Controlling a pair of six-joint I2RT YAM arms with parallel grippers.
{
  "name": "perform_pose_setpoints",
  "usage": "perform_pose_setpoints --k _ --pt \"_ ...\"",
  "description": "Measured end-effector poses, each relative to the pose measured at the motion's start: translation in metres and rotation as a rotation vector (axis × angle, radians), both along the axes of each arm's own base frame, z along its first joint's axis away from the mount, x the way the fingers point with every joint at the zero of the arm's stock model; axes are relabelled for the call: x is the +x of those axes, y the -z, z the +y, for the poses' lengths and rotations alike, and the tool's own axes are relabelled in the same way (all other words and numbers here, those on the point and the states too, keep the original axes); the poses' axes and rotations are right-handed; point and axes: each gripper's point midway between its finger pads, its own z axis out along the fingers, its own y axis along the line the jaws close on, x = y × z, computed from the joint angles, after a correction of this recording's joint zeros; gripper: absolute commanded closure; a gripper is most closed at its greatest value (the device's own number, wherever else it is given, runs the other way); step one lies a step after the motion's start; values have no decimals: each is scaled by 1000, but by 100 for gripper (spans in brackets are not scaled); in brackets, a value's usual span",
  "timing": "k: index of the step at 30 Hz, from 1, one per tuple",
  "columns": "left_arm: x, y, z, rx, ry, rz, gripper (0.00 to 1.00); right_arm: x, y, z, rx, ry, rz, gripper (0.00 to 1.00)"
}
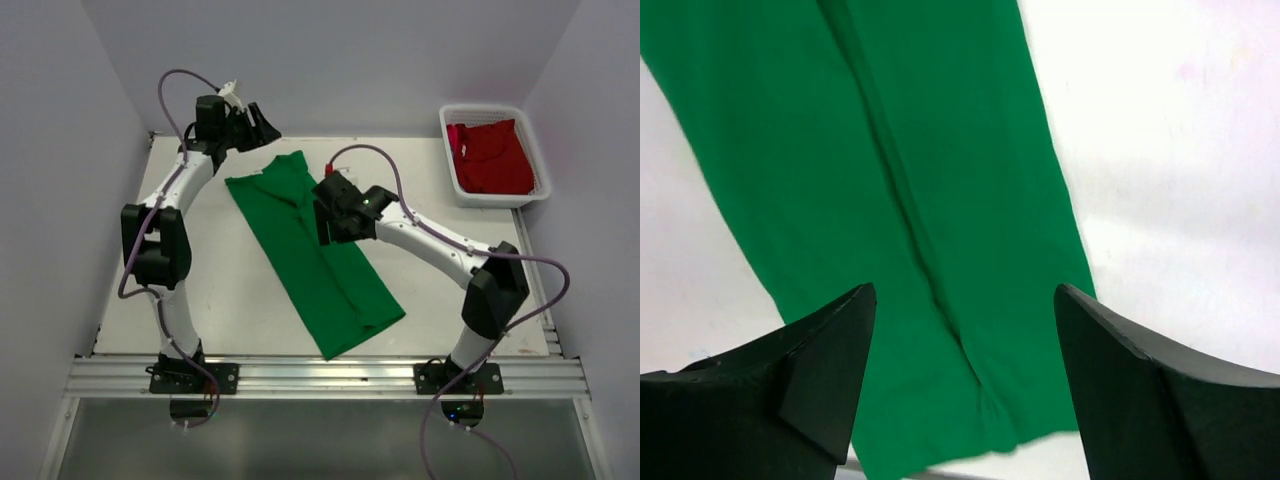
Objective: Fold and stack the t-shirts
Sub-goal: Rotate the tshirt 90 degrees
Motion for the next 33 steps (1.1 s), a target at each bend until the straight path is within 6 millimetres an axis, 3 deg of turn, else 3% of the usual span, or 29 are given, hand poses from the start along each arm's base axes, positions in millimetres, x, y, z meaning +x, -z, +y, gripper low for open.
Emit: perform_pose_setpoints --k 3,6,9,12,17,21,29,33 --pt "-31 -4 5 62 -48 25 36 52 -9 24 56 -10 -35 36" --pt "-74 18 6 108 -63 101 36 104 -10 29 117 15 -52 49" --pt "-120 44 12 149 -77 194 36 152 -2 32 165 24 -51 52" --pt "-150 53 24 178 -106 238 36 185 14 43 218 -6 -33 54" --pt "-183 33 36 186 -140 194 36 195 51 72 358 -112 73 52" --pt "-197 20 38 182 -146 153 37 200 70 92 479 -167 143 52" --pt "-225 52 37 205 -134 233 37 216 72 104 664 -193 177 57" --pt "-233 58 36 215 -126 254 37 227 70 106 729 -192 173 60"
